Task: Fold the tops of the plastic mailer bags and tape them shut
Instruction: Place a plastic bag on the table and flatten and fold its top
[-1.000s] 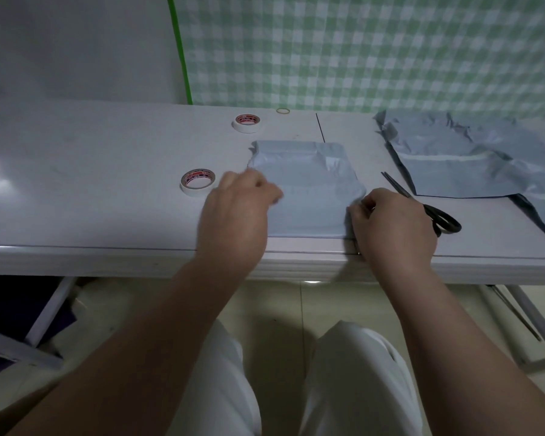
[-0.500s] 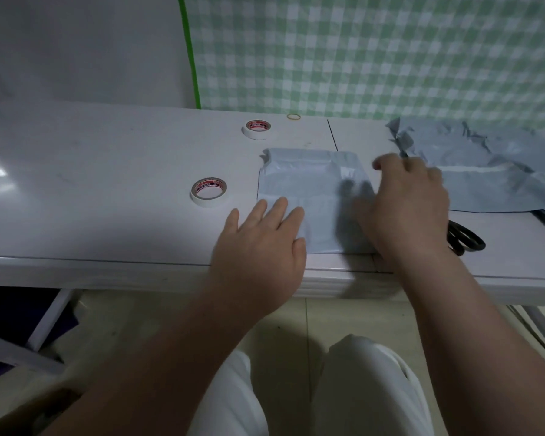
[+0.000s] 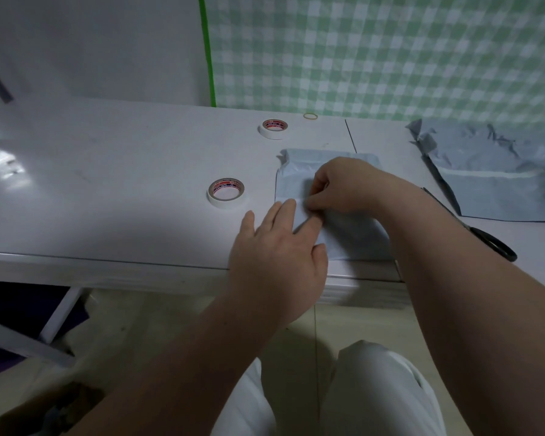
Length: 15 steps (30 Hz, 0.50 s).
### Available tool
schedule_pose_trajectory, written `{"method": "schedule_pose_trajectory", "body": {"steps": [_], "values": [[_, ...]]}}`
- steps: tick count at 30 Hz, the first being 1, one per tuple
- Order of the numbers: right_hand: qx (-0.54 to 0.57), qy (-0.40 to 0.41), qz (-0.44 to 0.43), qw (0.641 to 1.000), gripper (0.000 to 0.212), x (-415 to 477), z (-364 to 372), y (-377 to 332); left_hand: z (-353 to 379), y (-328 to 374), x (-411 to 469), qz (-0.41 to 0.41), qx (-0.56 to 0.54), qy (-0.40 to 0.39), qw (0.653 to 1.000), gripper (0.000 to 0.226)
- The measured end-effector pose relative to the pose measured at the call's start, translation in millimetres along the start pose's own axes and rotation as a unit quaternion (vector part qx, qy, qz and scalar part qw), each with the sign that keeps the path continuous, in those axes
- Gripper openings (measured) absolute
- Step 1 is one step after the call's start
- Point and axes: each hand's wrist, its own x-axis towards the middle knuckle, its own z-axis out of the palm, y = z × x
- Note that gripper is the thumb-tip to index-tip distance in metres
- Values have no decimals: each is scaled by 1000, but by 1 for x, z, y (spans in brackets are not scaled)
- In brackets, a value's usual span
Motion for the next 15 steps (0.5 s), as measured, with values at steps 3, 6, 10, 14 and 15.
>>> {"method": "schedule_pose_trajectory", "body": {"steps": [3,6,10,14,15], "values": [[26,-1,-7,1000,18,-1,0,1,0,0,0,-2,2,-2,1000,46],[48,12,-13,999,15,-2,3,3,-1,1,0,-2,5,-14,1000,49],[58,27,-14,998,13,-1,8,7,-1,1,0,-4,8,-20,1000,49],[63,37,-14,997,26,1,12,10,-1,1,-1,-9,2,-15,1000,49],[64,39,-14,997,27,2,12,11,-2,1,-1,-9,3,-17,1000,49]]}}
